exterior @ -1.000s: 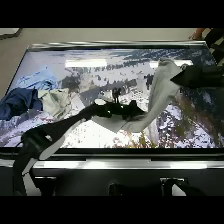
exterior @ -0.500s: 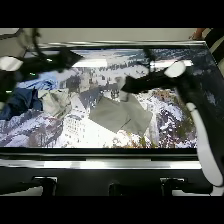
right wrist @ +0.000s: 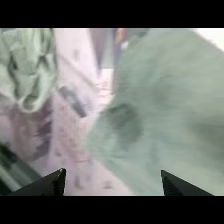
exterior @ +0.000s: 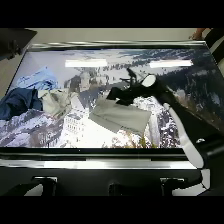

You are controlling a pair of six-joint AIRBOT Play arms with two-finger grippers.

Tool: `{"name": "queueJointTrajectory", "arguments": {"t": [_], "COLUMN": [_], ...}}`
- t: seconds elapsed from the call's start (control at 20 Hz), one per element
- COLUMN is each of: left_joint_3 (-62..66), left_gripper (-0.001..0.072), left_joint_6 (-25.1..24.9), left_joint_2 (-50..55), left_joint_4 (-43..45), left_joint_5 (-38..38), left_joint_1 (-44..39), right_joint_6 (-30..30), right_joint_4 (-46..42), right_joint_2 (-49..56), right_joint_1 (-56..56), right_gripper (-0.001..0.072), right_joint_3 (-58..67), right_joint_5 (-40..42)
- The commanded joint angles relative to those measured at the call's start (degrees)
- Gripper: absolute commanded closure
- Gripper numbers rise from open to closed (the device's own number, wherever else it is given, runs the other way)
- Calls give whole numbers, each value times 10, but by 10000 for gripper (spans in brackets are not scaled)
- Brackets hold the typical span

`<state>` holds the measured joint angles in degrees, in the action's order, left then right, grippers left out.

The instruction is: Fold the shirts.

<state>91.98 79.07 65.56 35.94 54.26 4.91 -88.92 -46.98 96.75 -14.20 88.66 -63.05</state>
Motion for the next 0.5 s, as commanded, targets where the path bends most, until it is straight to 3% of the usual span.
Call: {"name": "queueJointTrajectory", "arguments": {"t": [0.0,0.05,0.15,0.35,0.45], "left_joint_3": [0,0,0,0,0], "left_gripper": [672,672,672,672,671], "left_joint_6": [0,0,0,0,0], "left_joint_2": [-6,-6,-6,-6,-6], "left_joint_4": [47,52,53,52,52], "left_joint_5": [21,23,33,38,38], "left_joint_1": [4,4,4,-7,-18], "right_joint_6": [-49,-51,-68,-53,-54], "right_joint_4": [-203,-246,-234,-52,-8], "right_joint_2": [-43,-47,-57,-59,-53], "right_joint_1": [109,140,190,200,199], "right_gripper": [9,18,20,41,99], "right_joint_3": [-4,-23,-113,-267,-292], "right_joint_5": [-164,-206,-222,-54,-10]}}
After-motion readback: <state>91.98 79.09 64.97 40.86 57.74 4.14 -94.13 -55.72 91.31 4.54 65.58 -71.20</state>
